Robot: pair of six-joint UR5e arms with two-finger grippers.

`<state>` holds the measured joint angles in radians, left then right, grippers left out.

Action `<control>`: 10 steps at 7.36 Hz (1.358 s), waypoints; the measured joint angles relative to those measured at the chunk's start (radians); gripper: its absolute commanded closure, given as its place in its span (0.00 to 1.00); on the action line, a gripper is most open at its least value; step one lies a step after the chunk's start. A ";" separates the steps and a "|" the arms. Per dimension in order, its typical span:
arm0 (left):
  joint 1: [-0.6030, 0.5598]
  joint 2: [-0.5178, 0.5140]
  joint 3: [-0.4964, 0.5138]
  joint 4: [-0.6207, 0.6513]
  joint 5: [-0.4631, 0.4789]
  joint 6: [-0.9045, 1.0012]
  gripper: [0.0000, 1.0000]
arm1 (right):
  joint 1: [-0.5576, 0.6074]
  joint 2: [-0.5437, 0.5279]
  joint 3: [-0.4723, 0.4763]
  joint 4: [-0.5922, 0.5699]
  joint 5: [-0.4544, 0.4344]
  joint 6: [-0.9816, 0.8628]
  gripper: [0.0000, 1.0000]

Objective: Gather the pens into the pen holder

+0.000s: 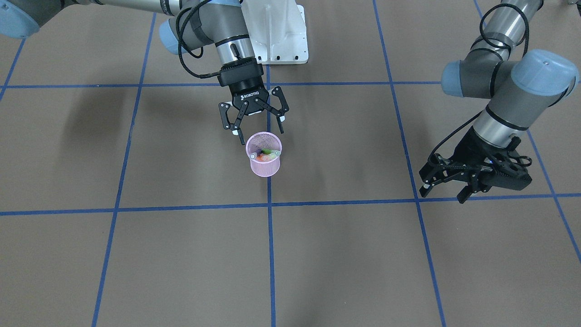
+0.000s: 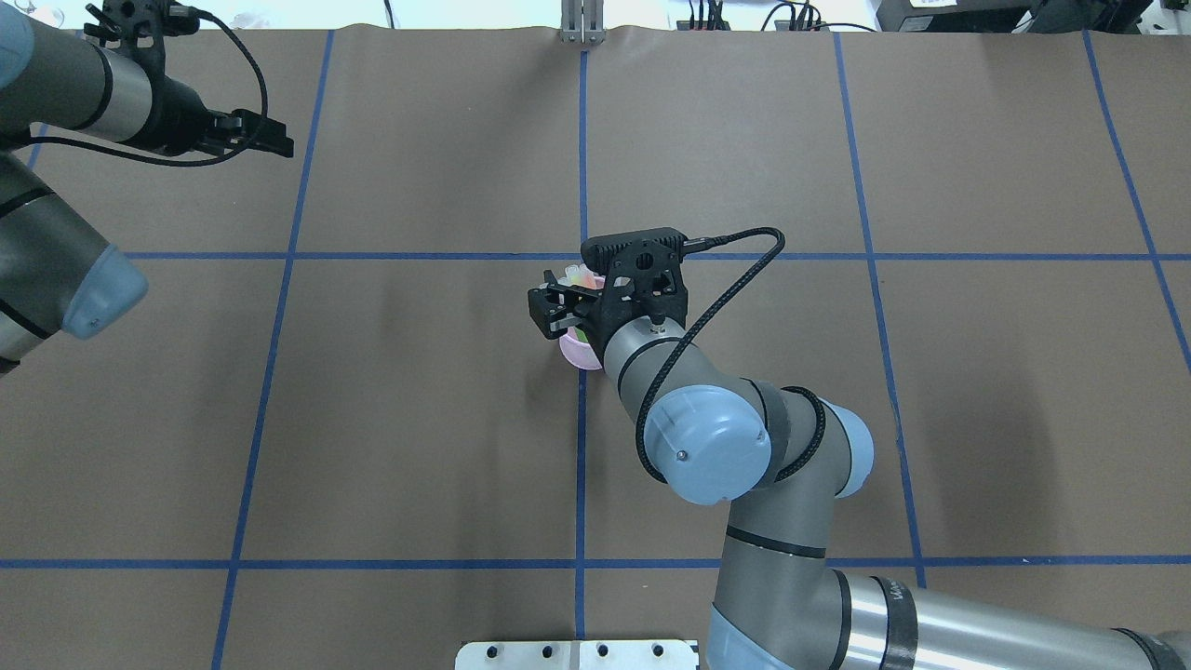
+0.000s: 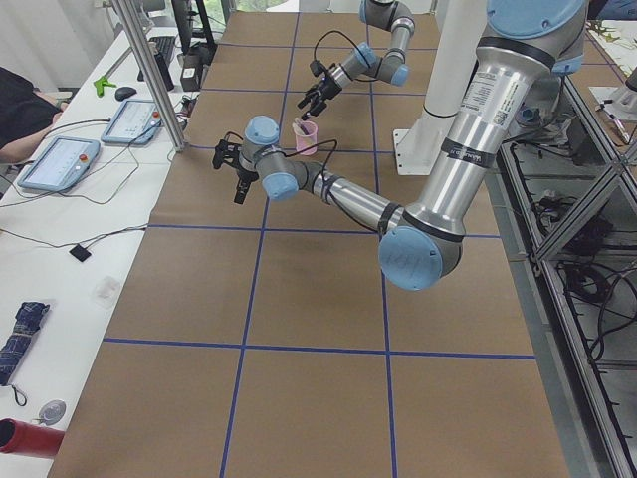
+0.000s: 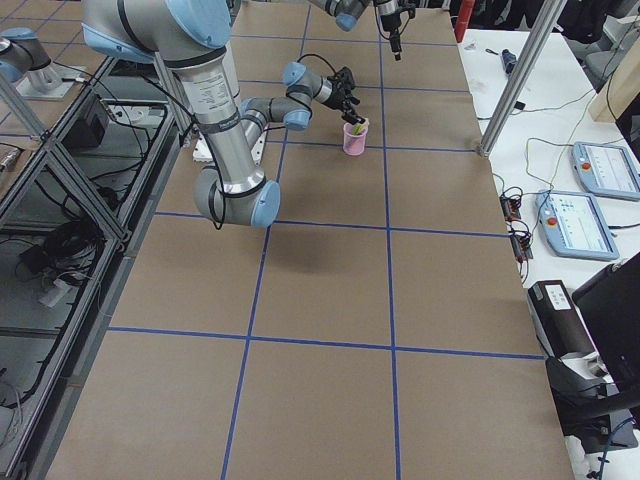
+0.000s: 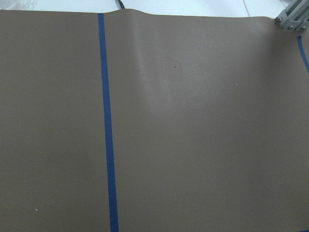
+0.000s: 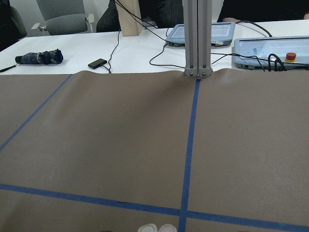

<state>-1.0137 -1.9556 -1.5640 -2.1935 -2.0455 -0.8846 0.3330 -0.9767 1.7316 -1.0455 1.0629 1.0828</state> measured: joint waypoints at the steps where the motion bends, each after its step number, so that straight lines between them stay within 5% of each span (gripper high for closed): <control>1: -0.022 0.001 0.000 0.011 -0.020 0.041 0.00 | 0.041 -0.006 0.031 -0.012 0.096 -0.014 0.00; 3: -0.122 -0.002 -0.003 0.130 -0.133 0.193 0.00 | 0.194 -0.041 0.110 -0.119 0.364 -0.064 0.00; 6: -0.251 -0.009 -0.034 0.451 -0.205 0.565 0.00 | 0.509 -0.116 0.174 -0.426 0.800 -0.387 0.00; 8: -0.313 -0.005 -0.039 0.626 -0.206 0.818 0.00 | 0.678 -0.187 0.176 -0.631 0.946 -0.684 0.00; 10: -0.388 0.038 -0.021 0.731 -0.207 1.130 0.00 | 0.807 -0.294 0.167 -0.697 1.049 -0.864 0.00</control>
<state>-1.4012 -1.9176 -1.5845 -1.4621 -2.2528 0.2458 1.1397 -1.2711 1.8982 -1.7426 2.1115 0.2185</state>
